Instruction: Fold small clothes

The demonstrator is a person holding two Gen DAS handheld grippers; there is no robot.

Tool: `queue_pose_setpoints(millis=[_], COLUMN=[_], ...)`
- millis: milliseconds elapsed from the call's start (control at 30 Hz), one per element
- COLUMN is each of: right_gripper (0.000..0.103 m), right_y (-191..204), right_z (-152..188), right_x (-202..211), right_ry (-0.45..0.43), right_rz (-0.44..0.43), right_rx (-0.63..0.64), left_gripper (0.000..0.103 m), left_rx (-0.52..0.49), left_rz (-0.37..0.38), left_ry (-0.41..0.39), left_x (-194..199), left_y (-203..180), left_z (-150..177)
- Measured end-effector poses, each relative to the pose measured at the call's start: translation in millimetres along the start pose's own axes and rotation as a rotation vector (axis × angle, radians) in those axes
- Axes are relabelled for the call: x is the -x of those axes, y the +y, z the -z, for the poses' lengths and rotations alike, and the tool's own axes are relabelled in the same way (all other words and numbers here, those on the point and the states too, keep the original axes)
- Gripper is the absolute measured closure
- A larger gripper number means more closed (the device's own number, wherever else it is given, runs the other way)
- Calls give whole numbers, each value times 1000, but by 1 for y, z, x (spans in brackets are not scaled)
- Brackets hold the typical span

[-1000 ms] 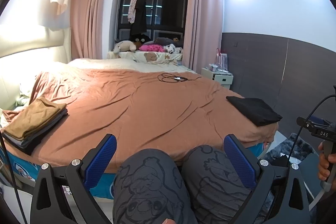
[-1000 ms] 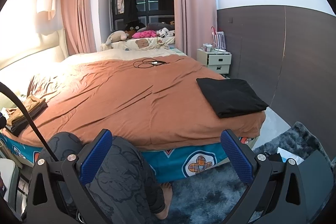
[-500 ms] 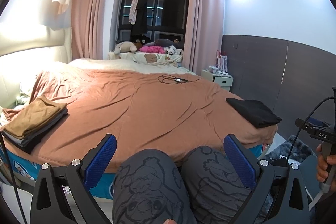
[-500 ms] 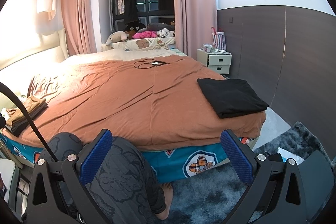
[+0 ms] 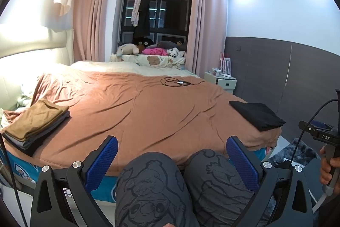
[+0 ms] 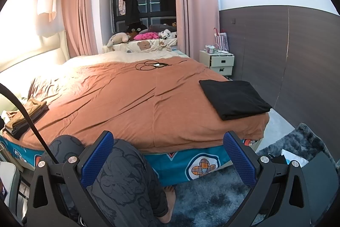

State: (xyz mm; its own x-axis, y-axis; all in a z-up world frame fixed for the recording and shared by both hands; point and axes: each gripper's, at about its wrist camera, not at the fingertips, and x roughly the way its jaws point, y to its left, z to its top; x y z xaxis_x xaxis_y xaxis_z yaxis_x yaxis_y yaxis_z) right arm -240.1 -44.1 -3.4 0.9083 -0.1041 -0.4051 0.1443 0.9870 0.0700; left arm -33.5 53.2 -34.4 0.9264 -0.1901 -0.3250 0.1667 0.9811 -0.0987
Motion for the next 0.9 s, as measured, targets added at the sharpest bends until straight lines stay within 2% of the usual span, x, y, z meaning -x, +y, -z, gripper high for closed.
queue_pose_setpoints(millis=[900], right_gripper=[0], right_y=[-3], right_z=[-3], right_x=[3], right_ry=[-1], right_rz=[-10], right_rx=[-3], left_gripper=[0], left_rx=[8], left_rz=[-11], left_ry=[-5], left_x=[4], left_y=[-5], left_z=[-1])
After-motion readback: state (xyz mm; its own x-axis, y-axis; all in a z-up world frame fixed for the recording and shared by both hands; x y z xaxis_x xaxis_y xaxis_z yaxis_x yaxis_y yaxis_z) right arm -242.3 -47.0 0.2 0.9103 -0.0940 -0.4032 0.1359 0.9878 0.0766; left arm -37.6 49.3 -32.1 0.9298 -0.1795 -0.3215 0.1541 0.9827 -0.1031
